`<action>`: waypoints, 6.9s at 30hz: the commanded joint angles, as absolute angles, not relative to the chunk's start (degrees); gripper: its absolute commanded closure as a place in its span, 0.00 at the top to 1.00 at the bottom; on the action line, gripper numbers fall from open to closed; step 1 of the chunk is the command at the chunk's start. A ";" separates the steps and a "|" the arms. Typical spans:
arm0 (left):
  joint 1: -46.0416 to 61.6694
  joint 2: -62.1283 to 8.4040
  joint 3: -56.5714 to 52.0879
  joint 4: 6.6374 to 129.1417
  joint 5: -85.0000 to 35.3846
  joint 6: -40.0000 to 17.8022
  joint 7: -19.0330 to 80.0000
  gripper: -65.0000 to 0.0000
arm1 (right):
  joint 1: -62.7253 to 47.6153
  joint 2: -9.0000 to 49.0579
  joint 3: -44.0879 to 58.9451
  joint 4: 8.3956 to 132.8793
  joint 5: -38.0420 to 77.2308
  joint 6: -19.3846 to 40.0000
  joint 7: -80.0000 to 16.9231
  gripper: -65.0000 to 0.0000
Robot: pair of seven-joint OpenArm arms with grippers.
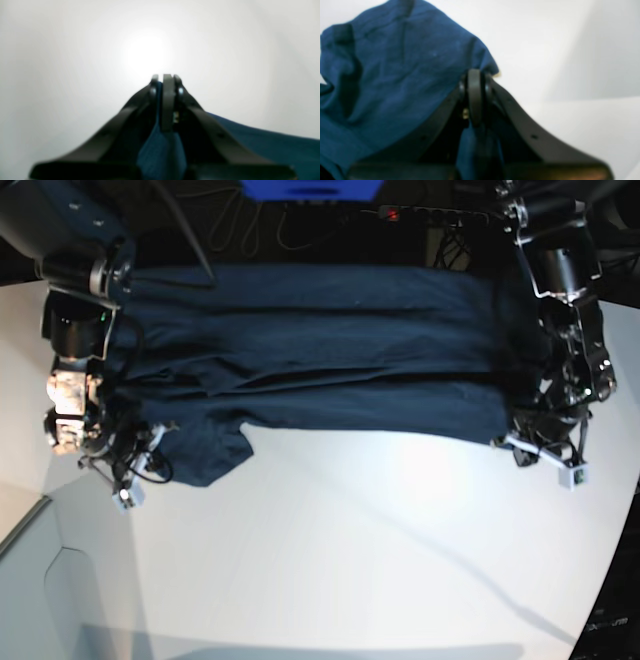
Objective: Layout the t-shirt on the table in an organized manner, then fold the t-shirt properly
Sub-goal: 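Lower the folded edge with both grippers and pull it outward, then hold both ends of the navy band and smooth it flat, then lift the band end with the left gripper and carry it toward the right gripper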
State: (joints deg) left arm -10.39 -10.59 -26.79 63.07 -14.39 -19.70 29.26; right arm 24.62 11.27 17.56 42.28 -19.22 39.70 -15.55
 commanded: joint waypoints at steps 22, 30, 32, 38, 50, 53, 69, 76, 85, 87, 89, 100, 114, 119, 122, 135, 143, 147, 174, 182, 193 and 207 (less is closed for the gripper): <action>-20.97 -10.33 -26.77 60.62 -15.08 -20.00 27.21 0.00 | 32.40 12.97 22.02 47.78 -18.42 40.00 -14.11 0.00; -20.35 -10.24 -26.86 61.05 -15.78 -20.62 27.21 0.00 | 26.68 12.97 22.81 53.32 -18.33 40.00 -14.20 0.00; -19.65 -10.59 -26.86 61.05 -18.77 -20.62 27.21 0.00 | 23.96 12.53 22.81 56.66 -18.24 40.00 -14.20 0.00; -14.29 -12.79 -26.51 62.46 -30.29 -20.62 27.74 0.00 | 14.90 10.24 22.81 68.00 -18.24 40.00 -14.20 0.00; 0.04 -13.23 -26.86 76.79 -37.05 -20.62 27.74 0.00 | 0.92 9.27 22.90 85.23 -18.24 40.00 -14.20 0.00; 3.03 -12.97 -26.86 79.69 -37.05 -20.62 27.74 0.00 | -2.07 9.27 22.90 87.43 -18.24 40.00 -14.20 0.00; 12.70 -11.91 -32.57 88.22 -37.05 -20.70 27.74 0.00 | -12.00 7.69 25.45 96.66 -18.24 40.00 -14.20 0.00; 15.08 -10.33 -32.84 87.87 -36.53 -20.70 27.74 0.00 | -13.32 7.60 25.54 93.23 -18.24 40.00 -14.11 0.00; 15.69 -10.24 -32.75 81.80 -37.05 -20.70 27.65 0.00 | -13.67 7.60 25.36 87.69 -18.24 40.00 -14.11 0.00; 15.60 -10.33 -32.84 80.57 -37.05 -20.70 27.56 0.00 | -13.67 7.60 25.36 87.34 -18.24 40.00 -14.11 0.00; 15.60 -10.33 -32.84 79.96 -36.97 -20.79 27.38 0.00 | -13.76 7.60 25.36 87.34 -18.24 40.00 -14.11 0.00; 15.43 -10.42 -32.84 79.60 -36.97 -20.79 27.38 0.00 | -19.56 4.35 25.63 92.09 -18.42 40.00 -8.57 0.00; 14.90 -10.86 -32.84 75.21 -36.53 -20.79 27.21 0.00 | -14.90 6.73 25.71 80.31 -18.51 40.00 -8.22 0.00; 13.58 -10.95 -32.84 72.84 -36.53 -20.79 27.21 0.00 | -12.97 8.40 25.80 75.82 -18.51 40.00 -8.22 0.00; 12.53 -10.95 -32.84 72.66 -36.44 -20.79 27.21 0.00 | -12.70 8.92 25.71 73.98 -18.51 40.00 -8.22 0.00; 14.73 -11.74 -32.92 77.05 -37.05 -20.70 27.74 0.52 | -12.79 9.80 25.63 73.71 -18.59 40.00 -8.40 0.34; 16.66 -11.56 -33.01 79.52 -36.88 -20.70 27.74 0.61 | -12.88 8.84 25.36 74.07 -18.59 40.00 -8.31 0.37; 16.22 -11.47 -32.92 76.44 -36.79 -20.70 27.74 0.61 | -12.88 8.57 25.36 74.07 -18.59 40.00 -8.31 0.37; 12.97 -11.47 -27.82 67.12 -37.05 -20.70 27.74 0.02 | -12.70 8.57 25.36 74.15 -18.59 40.00 -8.31 0.37; 15.60 -9.01 -28.00 85.05 -36.88 -20.53 27.74 0.00 | -11.91 8.48 25.36 74.15 -18.59 40.00 -8.57 0.37; 16.31 -2.51 -20.53 96.48 -34.33 -20.00 27.74 0.00 | -12.00 7.25 25.36 74.15 -18.59 40.00 -8.40 0.37; 15.78 8.13 -1.01 95.25 -12.09 -20.00 27.21 0.00 | -12.53 5.67 25.36 80.13 -18.59 40.00 -8.57 0.37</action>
State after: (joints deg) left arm 16.16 7.84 -1.15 94.56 -11.44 -19.55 28.47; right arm -12.75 5.06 25.19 79.09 -19.09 39.68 -9.63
